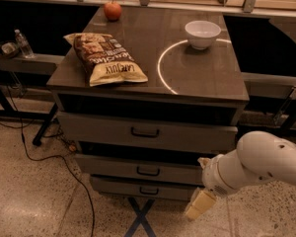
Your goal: Open middle drawer
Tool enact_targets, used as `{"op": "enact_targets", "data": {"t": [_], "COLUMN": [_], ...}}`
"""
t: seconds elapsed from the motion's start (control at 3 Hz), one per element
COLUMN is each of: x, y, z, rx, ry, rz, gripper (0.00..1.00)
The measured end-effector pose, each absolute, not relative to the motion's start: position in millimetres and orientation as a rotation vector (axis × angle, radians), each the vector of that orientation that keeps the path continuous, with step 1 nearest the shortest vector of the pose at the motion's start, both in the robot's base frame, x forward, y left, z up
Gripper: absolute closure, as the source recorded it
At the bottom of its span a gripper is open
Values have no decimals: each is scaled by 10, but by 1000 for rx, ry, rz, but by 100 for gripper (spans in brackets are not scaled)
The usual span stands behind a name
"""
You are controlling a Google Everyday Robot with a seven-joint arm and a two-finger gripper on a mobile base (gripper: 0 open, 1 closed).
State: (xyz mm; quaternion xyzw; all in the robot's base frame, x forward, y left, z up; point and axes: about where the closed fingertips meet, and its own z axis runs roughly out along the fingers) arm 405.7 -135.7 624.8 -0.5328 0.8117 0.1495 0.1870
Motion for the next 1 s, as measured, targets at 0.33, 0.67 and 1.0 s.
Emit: {"op": "enact_targets", "data": {"t": [0.33, 0.67, 1.0], "x": [4055, 4069, 4151], "y": [-1338, -1177, -1054], "z": [6207, 5849, 5489], "rx": [-1498, -1486, -1476], "ry": [2286, 2285, 2268], "rz": [421, 421, 448], "gripper": [0, 0, 0]}}
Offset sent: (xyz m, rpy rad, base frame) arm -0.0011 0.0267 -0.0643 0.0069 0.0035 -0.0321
